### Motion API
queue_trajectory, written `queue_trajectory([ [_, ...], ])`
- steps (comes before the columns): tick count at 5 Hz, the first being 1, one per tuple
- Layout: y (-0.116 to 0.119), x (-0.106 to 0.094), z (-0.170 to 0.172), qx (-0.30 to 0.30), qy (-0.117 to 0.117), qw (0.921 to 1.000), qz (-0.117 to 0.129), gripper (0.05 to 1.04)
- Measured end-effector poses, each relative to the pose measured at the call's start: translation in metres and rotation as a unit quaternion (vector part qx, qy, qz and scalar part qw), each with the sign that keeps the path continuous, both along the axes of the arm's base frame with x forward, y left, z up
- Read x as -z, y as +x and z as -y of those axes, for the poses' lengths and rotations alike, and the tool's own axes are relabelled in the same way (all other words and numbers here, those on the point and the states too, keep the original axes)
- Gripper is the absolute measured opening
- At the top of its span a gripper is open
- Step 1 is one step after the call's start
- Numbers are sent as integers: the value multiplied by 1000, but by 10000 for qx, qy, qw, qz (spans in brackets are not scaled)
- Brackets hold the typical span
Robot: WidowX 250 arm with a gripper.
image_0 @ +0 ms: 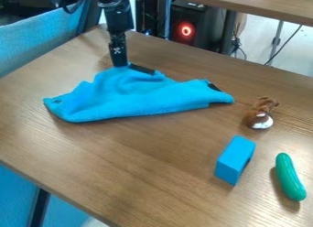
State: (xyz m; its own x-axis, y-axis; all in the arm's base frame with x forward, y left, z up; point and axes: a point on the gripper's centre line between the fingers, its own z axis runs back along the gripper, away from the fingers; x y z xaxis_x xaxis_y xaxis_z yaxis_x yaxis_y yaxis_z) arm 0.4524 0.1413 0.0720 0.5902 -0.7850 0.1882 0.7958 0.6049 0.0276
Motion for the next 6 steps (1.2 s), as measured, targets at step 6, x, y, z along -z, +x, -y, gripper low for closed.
queue_trajectory([
  [6,-22,-11,44,482,-17,9988,-126,1001],
])
